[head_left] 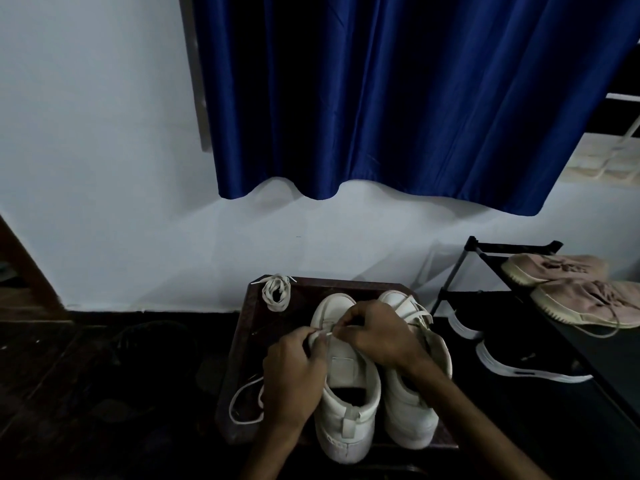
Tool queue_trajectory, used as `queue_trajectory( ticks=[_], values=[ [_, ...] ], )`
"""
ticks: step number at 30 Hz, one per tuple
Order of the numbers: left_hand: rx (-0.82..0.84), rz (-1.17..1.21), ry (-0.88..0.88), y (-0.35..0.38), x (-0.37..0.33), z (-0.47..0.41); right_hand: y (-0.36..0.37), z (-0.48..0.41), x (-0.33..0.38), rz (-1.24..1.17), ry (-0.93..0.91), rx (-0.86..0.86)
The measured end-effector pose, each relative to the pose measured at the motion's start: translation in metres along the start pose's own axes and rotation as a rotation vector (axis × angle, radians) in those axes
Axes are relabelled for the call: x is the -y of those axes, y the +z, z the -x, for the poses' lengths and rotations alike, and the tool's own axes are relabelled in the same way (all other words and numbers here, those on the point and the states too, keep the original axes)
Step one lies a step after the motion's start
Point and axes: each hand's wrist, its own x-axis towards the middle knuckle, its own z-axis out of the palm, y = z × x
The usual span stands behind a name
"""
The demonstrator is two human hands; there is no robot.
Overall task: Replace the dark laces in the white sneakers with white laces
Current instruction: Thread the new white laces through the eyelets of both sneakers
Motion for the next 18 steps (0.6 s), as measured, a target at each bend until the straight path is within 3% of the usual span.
queue_trajectory(
  ticks=[7, 9, 14, 18],
  values=[
    [0.030, 0.177, -0.138, 0.015, 0.005, 0.011, 0.005, 0.002, 0.004, 0.189, -0.050, -0.071],
    [0.022, 0.153, -0.117, 0.020, 0.007, 0.011, 0.001, 0.001, 0.001, 0.147, -0.054, -0.020],
    [-0.036, 0.154, -0.143, 0.030, 0.009, 0.012, -0.015, 0.004, -0.004, -0.217, 0.016, 0.190],
    [-0.016, 0.214, -0.122, 0.032, 0.011, 0.010, -0.020, 0.012, -0.003, -0.183, -0.015, 0.296]
  ],
)
